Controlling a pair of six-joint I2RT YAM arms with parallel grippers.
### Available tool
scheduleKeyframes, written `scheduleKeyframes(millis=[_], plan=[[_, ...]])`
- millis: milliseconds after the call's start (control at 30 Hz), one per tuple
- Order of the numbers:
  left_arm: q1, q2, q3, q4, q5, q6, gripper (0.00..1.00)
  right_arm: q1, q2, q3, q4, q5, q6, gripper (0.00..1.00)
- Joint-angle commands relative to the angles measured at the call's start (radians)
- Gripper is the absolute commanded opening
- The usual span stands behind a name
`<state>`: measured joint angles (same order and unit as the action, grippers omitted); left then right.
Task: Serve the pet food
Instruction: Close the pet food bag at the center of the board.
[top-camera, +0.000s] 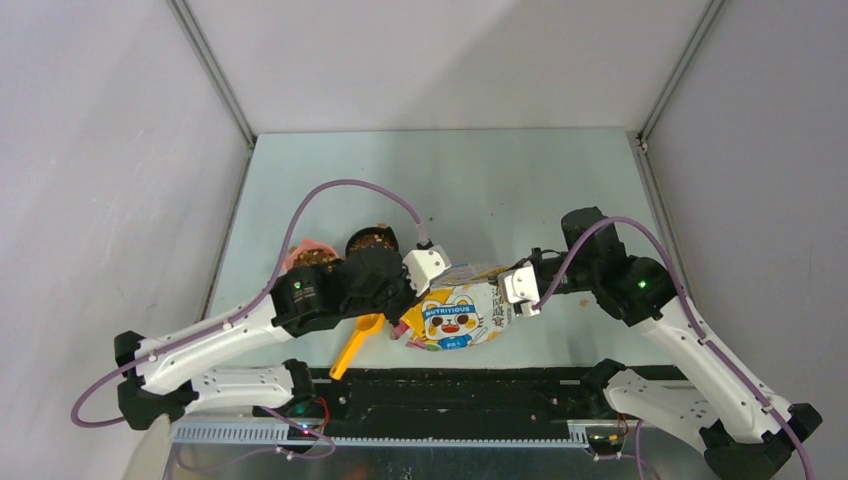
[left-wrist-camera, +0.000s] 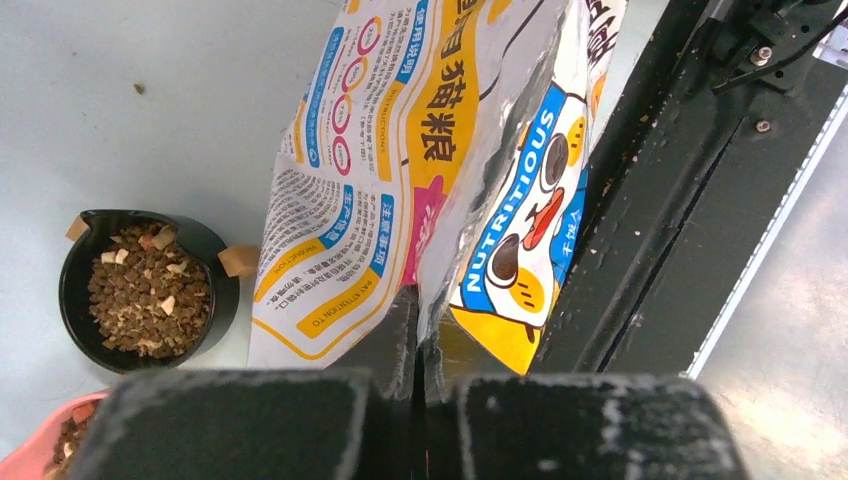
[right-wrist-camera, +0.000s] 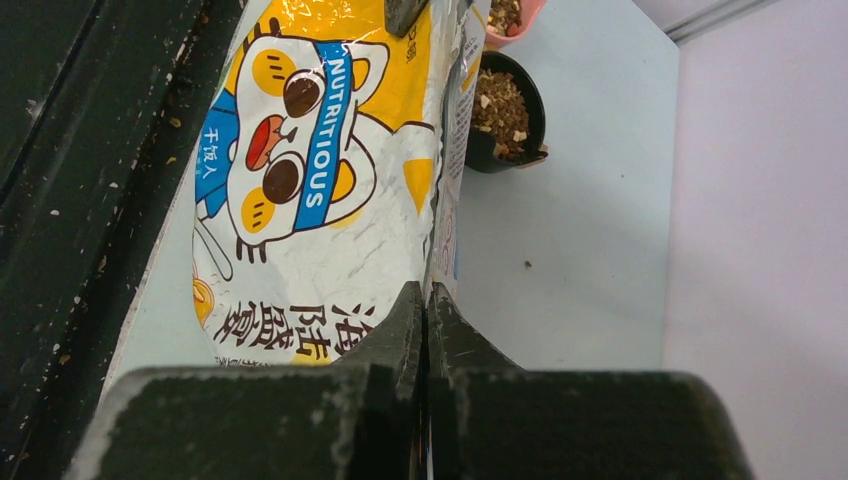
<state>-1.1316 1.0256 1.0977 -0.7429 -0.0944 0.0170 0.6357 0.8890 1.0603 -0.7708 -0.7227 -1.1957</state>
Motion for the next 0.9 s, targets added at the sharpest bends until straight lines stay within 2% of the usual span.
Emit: scheduleKeyframes(millis=[0, 100, 133, 167, 200, 267, 300, 333, 367, 433, 667, 733, 767, 800, 833, 867], plan=[[0.007, -0.011, 0.051, -0.174, -0.078, -0.081, 0.00, -0.025, -0.035, 0.020, 0.044, -0.033, -0.002, 0.00], [0.007, -0.016, 0.056, -0.198, -0.135, -0.097, 0.00, -0.027, -0.034, 0.021, 0.044, -0.033, -0.004, 0.00], [0.007, -0.017, 0.059, -0.210, -0.159, -0.101, 0.03, -0.027, -0.035, 0.021, 0.044, -0.033, -0.003, 0.00], [0.007, -0.018, 0.065, -0.218, -0.167, -0.102, 0.08, -0.027, -0.035, 0.021, 0.044, -0.033, -0.002, 0.00], [0.007, -0.021, 0.068, -0.226, -0.175, -0.105, 0.21, -0.026, -0.036, 0.021, 0.047, -0.033, 0.000, 0.00], [0.007, -0.027, 0.076, -0.240, -0.170, -0.107, 0.34, -0.026, -0.038, 0.020, 0.048, -0.031, -0.001, 0.00], [0.006, -0.029, 0.078, -0.245, -0.167, -0.107, 0.35, -0.027, -0.040, 0.020, 0.047, -0.030, -0.001, 0.00], [0.007, -0.031, 0.078, -0.253, -0.162, -0.107, 0.28, -0.028, -0.040, 0.021, 0.046, -0.029, -0.001, 0.00], [0.007, -0.033, 0.077, -0.256, -0.157, -0.105, 0.09, -0.027, -0.040, 0.021, 0.045, -0.029, -0.001, 0.00], [0.007, -0.037, 0.077, -0.254, -0.129, -0.098, 0.01, -0.027, -0.039, 0.020, 0.042, -0.029, -0.003, 0.00], [0.007, -0.054, 0.085, -0.249, -0.109, -0.097, 0.00, -0.028, -0.037, 0.020, 0.043, -0.008, 0.000, 0.00], [0.007, -0.060, 0.086, -0.247, -0.113, -0.104, 0.20, -0.028, -0.035, 0.020, 0.053, -0.002, 0.013, 0.02], [0.006, -0.062, 0.086, -0.245, -0.113, -0.109, 0.40, -0.028, -0.035, 0.020, 0.053, 0.000, 0.012, 0.12], [0.007, -0.064, 0.084, -0.243, -0.108, -0.110, 0.49, -0.027, -0.034, 0.019, 0.048, 0.002, 0.006, 0.17], [0.007, -0.070, 0.082, -0.237, -0.092, -0.106, 0.69, -0.025, -0.035, 0.019, 0.032, 0.003, -0.014, 0.25], [0.006, -0.073, 0.078, -0.233, -0.086, -0.103, 0.83, -0.023, -0.038, 0.019, 0.014, 0.000, -0.024, 0.28]])
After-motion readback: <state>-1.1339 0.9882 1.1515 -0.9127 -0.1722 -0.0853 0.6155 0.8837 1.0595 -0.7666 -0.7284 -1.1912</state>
